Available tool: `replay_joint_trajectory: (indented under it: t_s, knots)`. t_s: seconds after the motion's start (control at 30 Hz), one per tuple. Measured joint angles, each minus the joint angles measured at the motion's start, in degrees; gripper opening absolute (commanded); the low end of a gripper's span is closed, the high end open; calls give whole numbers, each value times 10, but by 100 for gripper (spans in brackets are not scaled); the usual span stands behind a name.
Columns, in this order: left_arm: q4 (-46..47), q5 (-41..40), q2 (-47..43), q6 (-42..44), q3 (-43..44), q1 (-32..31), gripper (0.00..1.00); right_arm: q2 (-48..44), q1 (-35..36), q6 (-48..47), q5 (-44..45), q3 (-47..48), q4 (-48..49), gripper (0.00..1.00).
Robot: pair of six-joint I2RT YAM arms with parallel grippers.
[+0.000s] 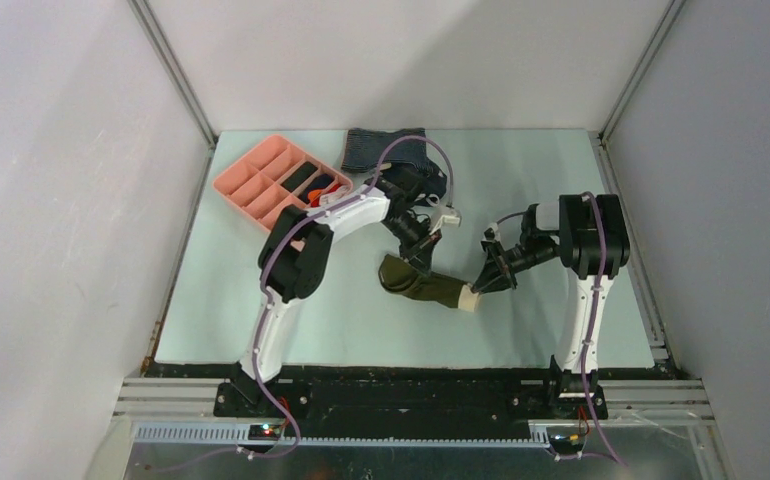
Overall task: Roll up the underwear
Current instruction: Fold the underwear at the center of the board.
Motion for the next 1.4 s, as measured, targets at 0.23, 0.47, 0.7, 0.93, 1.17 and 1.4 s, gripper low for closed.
replay_joint_trajectory:
  t_s: [0.23,0.47,0.7,0.93,1.17,1.4]
  knots:
    - [18,-12,20,-34,32,0,0,12,-23,4,-17,17,8,0]
    - [35,-26,37,-70,48,5,2,21,-26,23,-19,36,23,0]
    - [40,-29,41,-85,50,13,17,21,-26,50,-19,43,50,0]
    - [82,-40,36,-131,39,23,54,21,-25,65,-19,48,63,0]
    - [243,-66,-59,-254,-83,31,54,21,-25,65,-19,48,66,0]
    - [338,-22,-95,-338,-104,15,26,21,-25,66,-19,48,68,0]
